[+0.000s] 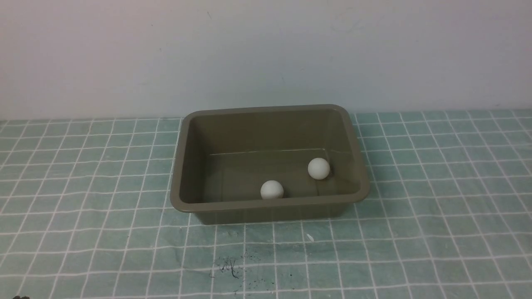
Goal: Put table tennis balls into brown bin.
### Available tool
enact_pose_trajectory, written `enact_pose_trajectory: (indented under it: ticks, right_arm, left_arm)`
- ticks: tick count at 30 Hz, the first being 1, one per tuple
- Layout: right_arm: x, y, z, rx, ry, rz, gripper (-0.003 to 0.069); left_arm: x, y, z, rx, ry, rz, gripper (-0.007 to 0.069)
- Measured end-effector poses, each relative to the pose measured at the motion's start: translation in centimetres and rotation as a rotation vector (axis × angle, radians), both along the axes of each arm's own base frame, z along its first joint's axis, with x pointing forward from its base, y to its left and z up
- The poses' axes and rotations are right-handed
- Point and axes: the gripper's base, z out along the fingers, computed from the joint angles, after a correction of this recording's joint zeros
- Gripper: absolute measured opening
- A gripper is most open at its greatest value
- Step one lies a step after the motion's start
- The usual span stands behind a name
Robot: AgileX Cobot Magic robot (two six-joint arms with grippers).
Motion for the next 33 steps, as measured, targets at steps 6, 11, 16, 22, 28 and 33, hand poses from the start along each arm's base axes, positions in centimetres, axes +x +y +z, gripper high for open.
enact_pose_trajectory:
  ticks: [6,11,16,22,28,33]
  right_arm:
    - [0.0,0.0,0.0,0.000,0.000,0.000,-0.0015]
    - [-0.1,0.6,0.2,0.035,-0.019,0.072,-0.0015]
    - [-0.4,1.5,0.5,-0.031,-0.069,0.164,-0.0015]
    - [-0.6,1.9,0.4,-0.090,-0.076,0.206,-0.0015]
    - [0.7,1.8,-3.3,-0.165,0.036,0.026,-0.0015]
    - [2.7,1.3,-9.8,-0.222,0.260,-0.129,-0.0015]
  left_arm:
    - [0.0,0.0,0.0,0.000,0.000,0.000,-0.0005]
    - [0.0,0.0,0.0,0.000,0.000,0.000,-0.0005]
    - [0.0,0.0,0.0,0.000,0.000,0.000,-0.0005]
    - [0.0,0.0,0.0,0.000,0.000,0.000,-0.0005]
    - [0.0,0.0,0.0,0.000,0.000,0.000,-0.0005]
    - [0.0,0.0,0.0,0.000,0.000,0.000,-0.0005]
